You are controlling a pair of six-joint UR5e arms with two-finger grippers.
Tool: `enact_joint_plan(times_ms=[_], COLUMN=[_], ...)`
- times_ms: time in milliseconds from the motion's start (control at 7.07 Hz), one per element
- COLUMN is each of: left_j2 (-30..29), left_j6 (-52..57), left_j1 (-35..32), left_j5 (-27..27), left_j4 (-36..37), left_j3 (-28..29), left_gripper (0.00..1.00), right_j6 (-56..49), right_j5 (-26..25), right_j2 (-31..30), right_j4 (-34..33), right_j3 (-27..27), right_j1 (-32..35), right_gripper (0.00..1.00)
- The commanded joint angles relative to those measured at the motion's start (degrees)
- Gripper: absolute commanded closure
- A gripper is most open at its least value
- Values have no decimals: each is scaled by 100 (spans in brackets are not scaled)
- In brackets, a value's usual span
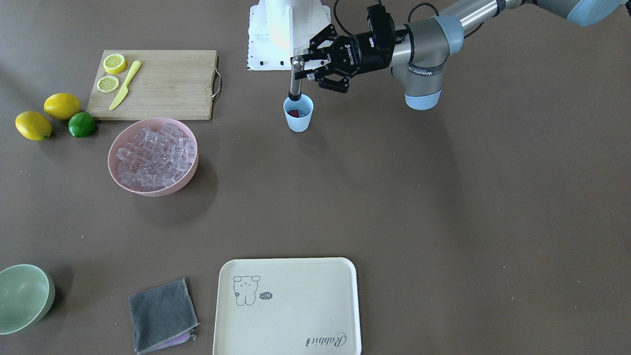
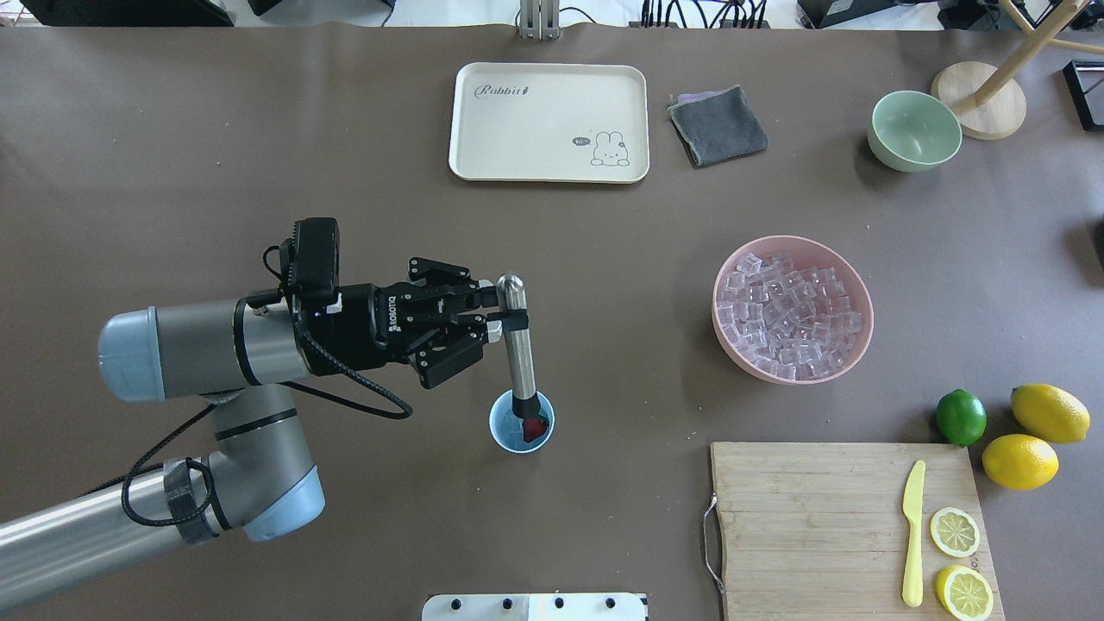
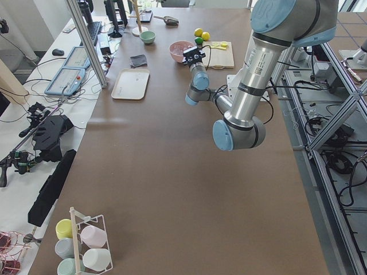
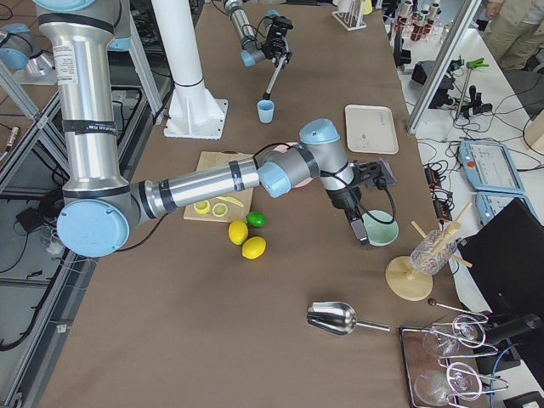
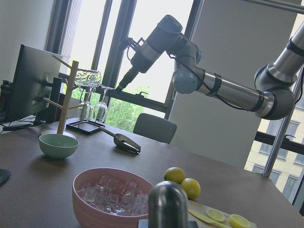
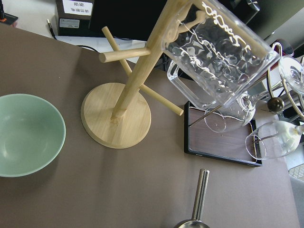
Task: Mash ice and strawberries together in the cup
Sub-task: 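Lift the pestle out of the cup and withdraw the left arm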
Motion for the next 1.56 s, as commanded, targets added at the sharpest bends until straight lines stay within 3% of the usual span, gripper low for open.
enact_joint_plan(times_ms=[0, 283, 566, 848, 990, 1131, 1414], left_j2=[-55, 68, 532, 859, 886, 1130, 1745], left_j6=[-742, -1385, -1765, -2020, -1969, -1768, -883], left_j1=[-1008, -2309, -2944, -4495, -5251, -5737, -5900], left_j5=[-580, -1749, -2156, -3687, -4496, -4974, -4988], left_j4=[632, 1353, 1400, 1531, 1880, 2371, 3328], left_j3=[-18, 61, 420, 1198, 1596, 1678, 1687], left_gripper=[100, 100, 100, 100, 100, 100, 100], right_j6=[15, 15, -11, -46, -11, -11, -11], right_j5=[-3, 6, 6, 67, 93, 163, 103], right_j2=[-30, 30, 49, 40, 40, 49, 145], right_j4=[-32, -40, -6, -40, -32, -6, 12], right_j3=[6, 23, 14, 32, 67, 93, 94], right_j1=[6, -3, -3, -29, -64, -134, -354], right_gripper=[0, 0, 0, 0, 0, 0, 0])
